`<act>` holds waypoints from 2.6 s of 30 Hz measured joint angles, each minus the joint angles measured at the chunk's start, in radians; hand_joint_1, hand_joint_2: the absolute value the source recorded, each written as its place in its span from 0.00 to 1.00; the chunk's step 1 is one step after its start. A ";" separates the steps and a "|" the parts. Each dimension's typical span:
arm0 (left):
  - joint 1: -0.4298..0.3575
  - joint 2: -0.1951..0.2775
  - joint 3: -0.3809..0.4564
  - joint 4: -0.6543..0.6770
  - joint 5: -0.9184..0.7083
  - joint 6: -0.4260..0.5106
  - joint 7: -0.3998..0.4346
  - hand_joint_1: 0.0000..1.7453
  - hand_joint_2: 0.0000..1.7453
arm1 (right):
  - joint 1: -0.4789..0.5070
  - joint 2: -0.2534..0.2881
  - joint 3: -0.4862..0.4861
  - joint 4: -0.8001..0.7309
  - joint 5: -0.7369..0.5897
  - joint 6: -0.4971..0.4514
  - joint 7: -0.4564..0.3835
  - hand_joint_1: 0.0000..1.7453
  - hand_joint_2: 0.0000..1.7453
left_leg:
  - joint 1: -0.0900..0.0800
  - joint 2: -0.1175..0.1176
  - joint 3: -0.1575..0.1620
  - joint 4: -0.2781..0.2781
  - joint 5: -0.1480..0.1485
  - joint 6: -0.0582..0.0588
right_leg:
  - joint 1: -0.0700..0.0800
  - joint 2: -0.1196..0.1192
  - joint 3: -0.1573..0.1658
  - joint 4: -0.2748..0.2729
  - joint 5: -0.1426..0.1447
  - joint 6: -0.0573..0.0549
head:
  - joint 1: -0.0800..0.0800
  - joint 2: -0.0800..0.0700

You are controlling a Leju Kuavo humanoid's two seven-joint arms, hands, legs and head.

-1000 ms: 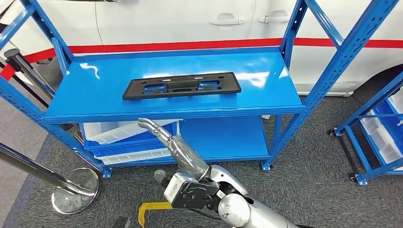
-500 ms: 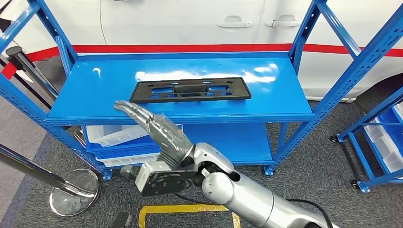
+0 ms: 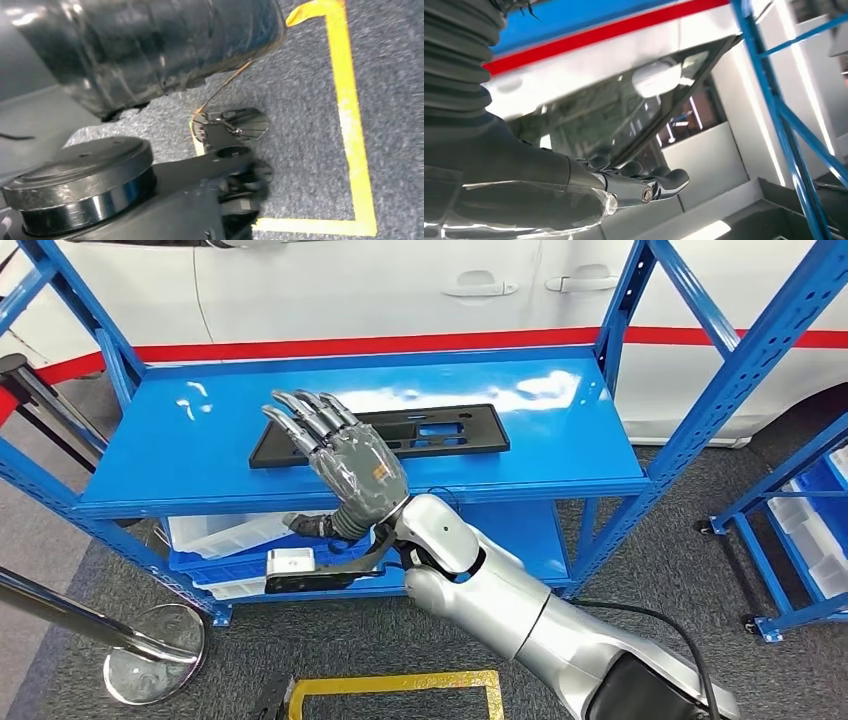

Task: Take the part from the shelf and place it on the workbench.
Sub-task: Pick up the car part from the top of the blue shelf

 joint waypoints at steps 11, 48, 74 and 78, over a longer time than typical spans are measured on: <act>-0.009 -0.005 -0.010 0.000 -0.018 0.014 -0.007 0.00 0.00 | -0.026 0.001 0.002 0.131 0.108 0.034 0.049 0.00 1.00 | -0.001 0.001 0.057 -0.097 0.013 0.047 | 0.003 -0.002 -0.140 0.271 -0.120 0.038 | 0.007 0.000; -0.009 -0.008 -0.057 0.000 -0.052 0.011 -0.022 0.00 0.00 | -0.057 -0.005 0.013 0.353 0.194 0.108 0.104 0.00 1.00 | -0.009 0.002 0.057 -0.081 0.001 0.031 | 0.000 -0.004 -0.031 0.015 0.017 0.027 | 0.006 0.000; -0.018 -0.017 -0.073 0.000 -0.050 0.015 -0.017 0.00 0.00 | -0.069 -0.016 0.018 0.396 0.204 0.130 0.098 0.00 1.00 | -0.006 0.003 0.087 -0.101 -0.010 0.053 | -0.003 -0.003 -0.155 0.225 -0.044 0.043 | 0.010 0.000; -0.019 -0.018 -0.073 0.000 -0.049 0.009 -0.017 0.00 0.00 | -0.072 -0.019 0.018 0.398 0.206 0.143 0.093 0.00 1.00 | -0.009 0.002 0.092 -0.080 -0.036 0.036 | -0.003 -0.004 -0.065 0.031 0.040 0.033 | 0.008 0.000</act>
